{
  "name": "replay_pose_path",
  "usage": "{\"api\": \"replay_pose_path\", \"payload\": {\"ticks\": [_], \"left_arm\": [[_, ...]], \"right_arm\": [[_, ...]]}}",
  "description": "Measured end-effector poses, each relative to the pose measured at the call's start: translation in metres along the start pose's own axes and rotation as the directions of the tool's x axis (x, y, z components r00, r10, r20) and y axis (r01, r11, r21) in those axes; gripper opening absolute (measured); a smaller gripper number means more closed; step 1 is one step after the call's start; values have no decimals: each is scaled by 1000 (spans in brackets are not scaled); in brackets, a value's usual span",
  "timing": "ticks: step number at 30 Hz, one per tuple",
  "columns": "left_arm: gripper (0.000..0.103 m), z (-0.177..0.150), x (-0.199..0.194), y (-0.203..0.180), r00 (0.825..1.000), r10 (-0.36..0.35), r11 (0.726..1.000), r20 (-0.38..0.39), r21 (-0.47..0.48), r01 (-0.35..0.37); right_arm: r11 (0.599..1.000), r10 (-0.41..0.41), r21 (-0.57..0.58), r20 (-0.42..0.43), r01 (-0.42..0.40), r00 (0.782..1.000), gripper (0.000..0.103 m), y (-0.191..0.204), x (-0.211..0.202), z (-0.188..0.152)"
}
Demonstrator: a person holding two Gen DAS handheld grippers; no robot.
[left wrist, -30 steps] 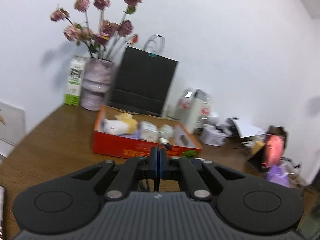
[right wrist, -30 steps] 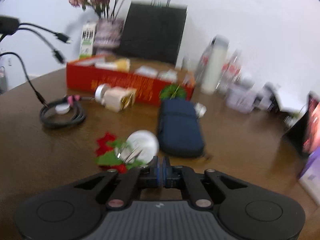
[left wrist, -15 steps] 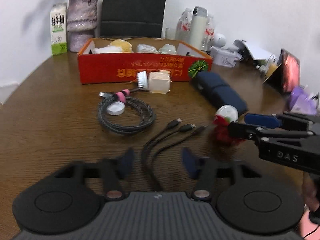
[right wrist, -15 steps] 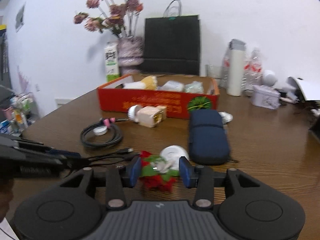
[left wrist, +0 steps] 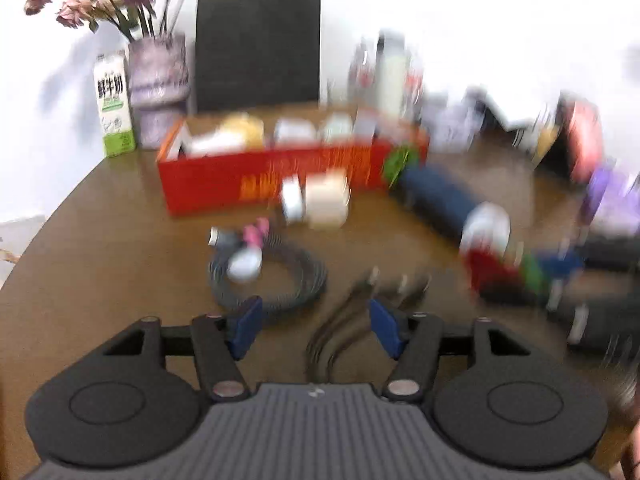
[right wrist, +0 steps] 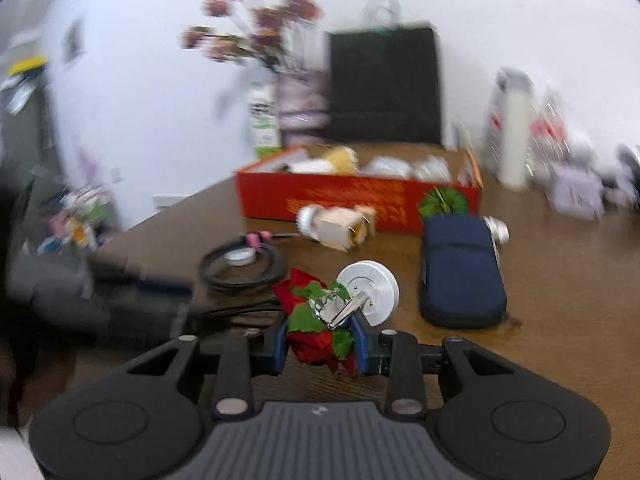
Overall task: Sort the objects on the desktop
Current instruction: 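Grasp the black cables with left tool while right tool lifts the ornament, then drop the held item into the red box with left tool while right tool drops the ornament in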
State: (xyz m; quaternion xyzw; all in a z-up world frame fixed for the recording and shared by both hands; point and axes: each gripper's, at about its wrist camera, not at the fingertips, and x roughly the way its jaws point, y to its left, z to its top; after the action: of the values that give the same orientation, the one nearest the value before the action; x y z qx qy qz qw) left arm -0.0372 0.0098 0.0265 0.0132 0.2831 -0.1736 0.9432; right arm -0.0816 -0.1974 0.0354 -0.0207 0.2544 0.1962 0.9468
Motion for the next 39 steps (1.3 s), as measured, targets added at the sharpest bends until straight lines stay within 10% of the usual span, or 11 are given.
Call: {"api": "replay_pose_path", "payload": {"ticks": [4,7,9,10,11,18,24,30,39], "left_arm": [[79,17,-8,14,950,-306,942,63,-126,312],[78,20,13,-1,924,-383,920,-21,-98,379],[58,17,28,-10,914,-398,915,-72,-92,392],[23,15,34,-11,908,-409,911,-96,-109,399],[14,14,41,-9,896,-426,902,-123,-134,411],[9,13,35,35,970,-240,914,-30,-344,215],[9,52,6,47,984,-163,940,74,-292,178],[9,147,56,60,998,-37,963,47,-267,48],[10,210,222,58,979,101,977,-177,-169,-131]], "right_arm": [[979,6,-205,-11,-8,1000,31,22,-9,-10],[966,43,-256,-9,-44,999,31,36,-9,-18],[961,49,-272,-8,-50,999,31,43,-8,-20],[959,50,-279,-9,-50,999,31,45,-8,-21],[957,53,-285,-11,-54,999,30,46,-8,-22],[959,36,-280,-9,-38,999,30,45,-9,-30],[993,-28,-110,115,41,993,30,11,-27,-1],[996,-73,-40,162,80,984,31,-48,-7,92],[982,-159,70,-171,173,972,31,-127,191,210]]}}
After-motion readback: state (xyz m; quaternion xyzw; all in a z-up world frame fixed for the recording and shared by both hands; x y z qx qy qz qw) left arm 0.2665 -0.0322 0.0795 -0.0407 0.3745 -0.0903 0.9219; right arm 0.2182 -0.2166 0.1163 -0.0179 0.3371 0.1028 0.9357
